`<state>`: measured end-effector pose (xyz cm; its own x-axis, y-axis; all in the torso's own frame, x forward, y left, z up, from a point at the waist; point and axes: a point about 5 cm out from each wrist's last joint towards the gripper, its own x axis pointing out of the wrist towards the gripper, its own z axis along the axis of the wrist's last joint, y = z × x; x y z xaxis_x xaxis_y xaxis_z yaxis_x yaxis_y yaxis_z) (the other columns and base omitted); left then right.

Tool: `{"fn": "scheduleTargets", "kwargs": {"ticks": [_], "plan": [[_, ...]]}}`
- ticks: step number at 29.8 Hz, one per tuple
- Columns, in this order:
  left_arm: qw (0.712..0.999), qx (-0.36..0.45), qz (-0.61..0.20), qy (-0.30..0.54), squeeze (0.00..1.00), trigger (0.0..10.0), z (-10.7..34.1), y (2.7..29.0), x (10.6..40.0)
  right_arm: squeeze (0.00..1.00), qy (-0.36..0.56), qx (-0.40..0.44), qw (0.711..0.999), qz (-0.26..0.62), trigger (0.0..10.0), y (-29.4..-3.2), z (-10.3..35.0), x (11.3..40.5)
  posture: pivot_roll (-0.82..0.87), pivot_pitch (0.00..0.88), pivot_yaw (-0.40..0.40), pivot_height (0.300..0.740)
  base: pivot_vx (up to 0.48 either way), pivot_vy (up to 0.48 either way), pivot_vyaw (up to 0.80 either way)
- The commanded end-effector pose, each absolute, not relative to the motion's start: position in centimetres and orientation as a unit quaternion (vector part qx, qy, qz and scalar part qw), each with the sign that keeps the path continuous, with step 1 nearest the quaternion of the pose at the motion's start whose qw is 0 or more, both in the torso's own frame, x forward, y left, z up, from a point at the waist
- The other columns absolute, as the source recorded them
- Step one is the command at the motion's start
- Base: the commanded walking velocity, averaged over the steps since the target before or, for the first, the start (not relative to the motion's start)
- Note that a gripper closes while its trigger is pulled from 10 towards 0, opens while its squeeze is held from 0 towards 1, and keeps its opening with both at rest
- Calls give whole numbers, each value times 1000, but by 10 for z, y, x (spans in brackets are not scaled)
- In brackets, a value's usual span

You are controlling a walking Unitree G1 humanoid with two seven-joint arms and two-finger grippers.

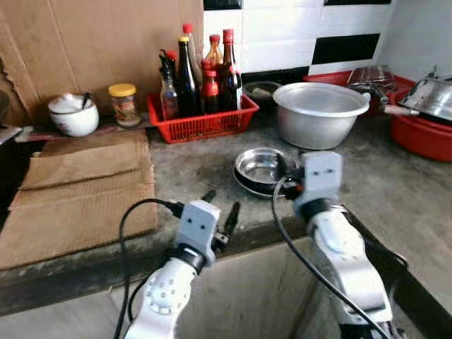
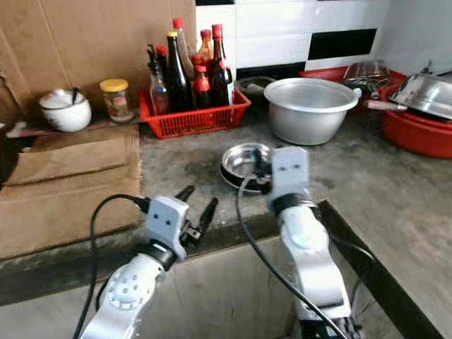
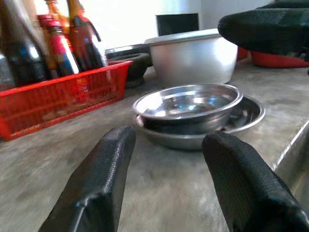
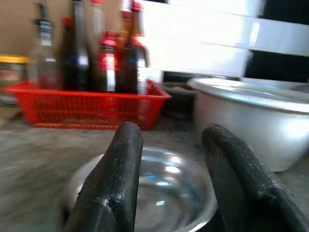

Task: Kitchen organization

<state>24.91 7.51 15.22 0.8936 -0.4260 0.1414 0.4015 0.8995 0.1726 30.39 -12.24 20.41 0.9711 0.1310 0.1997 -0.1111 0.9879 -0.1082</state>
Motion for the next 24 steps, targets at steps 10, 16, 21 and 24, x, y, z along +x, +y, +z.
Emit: {"fn": "scheduleTargets", "kwargs": {"ticks": [10, 16, 21, 24], "plan": [[969, 66, -222, -85, 0, 10000, 152, 68, 246, 173, -39, -40, 998, 37, 10000, -132, 212, 331, 17, 0, -31, 740, 0, 0, 0], [969, 63, -224, -79, 0, 10000, 150, 68, 243, 1000, 17, -41, 998, 41, 10000, -136, 214, 343, 16, 0, -35, 740, 0, 0, 0], [969, 63, -228, -73, 0, 10000, 147, 67, 241, 0, 60, -46, 997, 32, 10000, -143, 219, 352, 13, 0, -38, 740, 0, 0, 0], [969, 62, -228, -73, 0, 10000, 147, 66, 240, 0, 77, -41, 996, 31, 10000, -146, 223, 357, 14, 0, -42, 740, 0, 0, 0]]}}
